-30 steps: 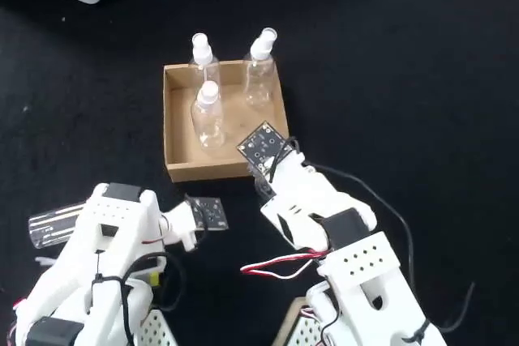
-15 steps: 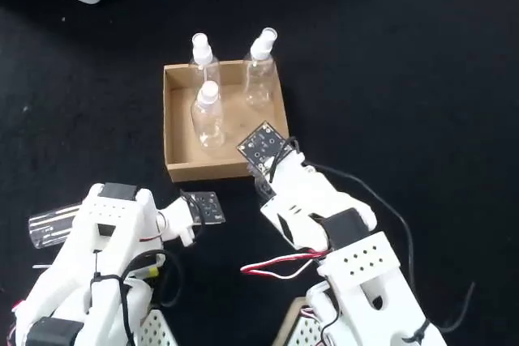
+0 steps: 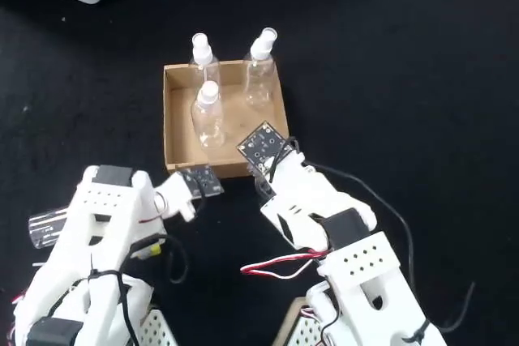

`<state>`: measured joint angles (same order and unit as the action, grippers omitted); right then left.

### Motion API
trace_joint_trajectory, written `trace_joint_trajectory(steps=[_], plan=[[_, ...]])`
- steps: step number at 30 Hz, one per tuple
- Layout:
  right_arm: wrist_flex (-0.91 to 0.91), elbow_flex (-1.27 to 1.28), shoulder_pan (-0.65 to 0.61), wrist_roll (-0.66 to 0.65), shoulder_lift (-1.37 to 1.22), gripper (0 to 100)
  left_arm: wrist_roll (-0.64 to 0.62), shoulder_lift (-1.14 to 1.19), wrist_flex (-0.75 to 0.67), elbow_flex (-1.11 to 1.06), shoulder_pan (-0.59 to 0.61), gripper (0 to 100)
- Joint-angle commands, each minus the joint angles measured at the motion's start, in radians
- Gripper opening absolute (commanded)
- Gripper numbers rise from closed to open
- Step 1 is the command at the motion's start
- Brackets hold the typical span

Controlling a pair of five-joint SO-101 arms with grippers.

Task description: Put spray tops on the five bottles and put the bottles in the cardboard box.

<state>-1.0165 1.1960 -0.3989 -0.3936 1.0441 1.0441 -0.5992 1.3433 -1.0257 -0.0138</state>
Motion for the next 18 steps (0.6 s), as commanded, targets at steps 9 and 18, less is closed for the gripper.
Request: trace_joint_trajectory(steps=[9, 18], plan=[[0.023, -0.007, 0.031, 0.0, 0.033, 8.2, -0.012, -0.002, 0.15, 0.257, 0.134, 3], [0.023, -0.007, 0.031, 0.0, 0.033, 8.2, -0.081, -0.071, 0.187, 0.377, 0.257, 3]])
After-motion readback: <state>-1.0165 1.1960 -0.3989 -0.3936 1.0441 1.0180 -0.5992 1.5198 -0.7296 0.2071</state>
